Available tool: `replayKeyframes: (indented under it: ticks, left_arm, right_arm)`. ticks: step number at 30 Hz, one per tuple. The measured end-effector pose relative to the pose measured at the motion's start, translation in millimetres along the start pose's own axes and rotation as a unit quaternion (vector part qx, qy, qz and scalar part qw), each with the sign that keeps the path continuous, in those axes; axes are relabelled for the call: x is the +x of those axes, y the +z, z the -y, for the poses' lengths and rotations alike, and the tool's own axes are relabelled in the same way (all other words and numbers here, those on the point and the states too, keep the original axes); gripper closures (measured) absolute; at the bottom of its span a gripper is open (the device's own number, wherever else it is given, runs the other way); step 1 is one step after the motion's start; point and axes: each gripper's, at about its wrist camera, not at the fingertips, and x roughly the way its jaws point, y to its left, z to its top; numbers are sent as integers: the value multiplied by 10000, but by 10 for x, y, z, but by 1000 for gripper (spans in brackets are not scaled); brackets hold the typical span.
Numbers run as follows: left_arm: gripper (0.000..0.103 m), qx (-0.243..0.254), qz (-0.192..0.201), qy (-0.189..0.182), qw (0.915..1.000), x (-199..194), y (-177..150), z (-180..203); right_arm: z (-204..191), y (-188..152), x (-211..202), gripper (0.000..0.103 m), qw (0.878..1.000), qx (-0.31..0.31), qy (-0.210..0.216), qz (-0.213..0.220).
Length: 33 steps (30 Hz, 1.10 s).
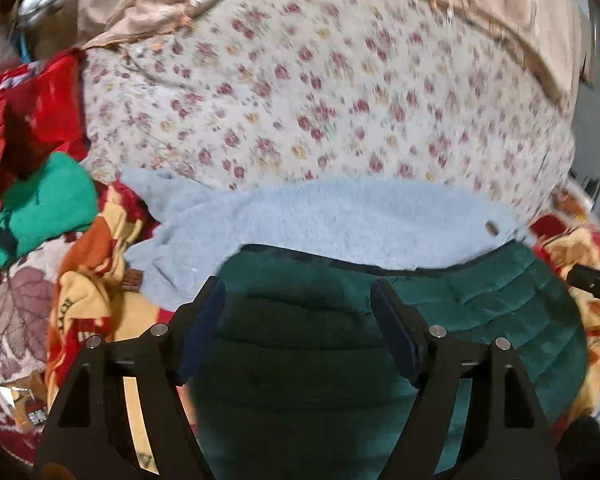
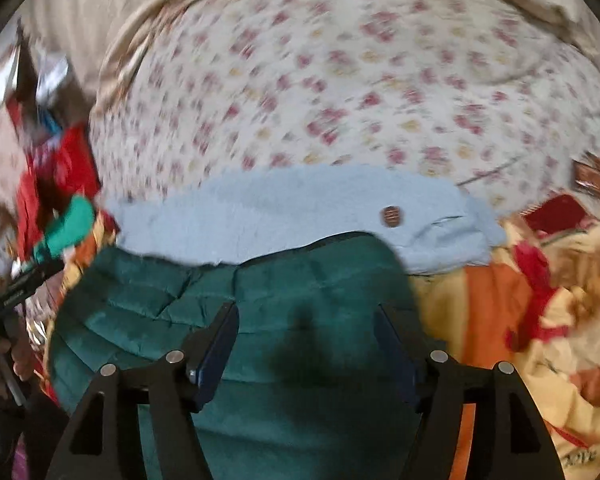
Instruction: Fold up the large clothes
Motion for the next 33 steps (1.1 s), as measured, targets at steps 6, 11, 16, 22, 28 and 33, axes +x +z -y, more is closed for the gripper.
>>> replayKeyframes:
  ticks: [6, 11, 16, 22, 28, 33]
  left_arm:
    - [26, 2, -706, 267, 9971, 573, -303, 34]
    - [21, -127, -636, 181, 9977, 663, -376, 9]
    - [19, -131, -585, 181, 9980, 672, -405, 21]
    - [18, -177, -560, 127, 9982, 680, -405, 7]
    - [18, -174, -549, 125, 9983, 679, -406, 9]
    - [18, -195, -550, 98, 9982, 681, -405, 3]
  right_arm:
    - [-13, -197, 583, 36, 9984, 96, -84, -559]
    - [44, -334, 719, 29, 9985, 2, 14, -551]
    - [-12, -369, 760, 22, 9987, -191, -41, -473]
    - [-70, -347, 801, 15, 9983, -289, -76, -507]
    - [-97, -355, 821, 10, 9982, -339, -114, -471]
    - [-153, -365, 835, 9, 9976, -456, -232, -459]
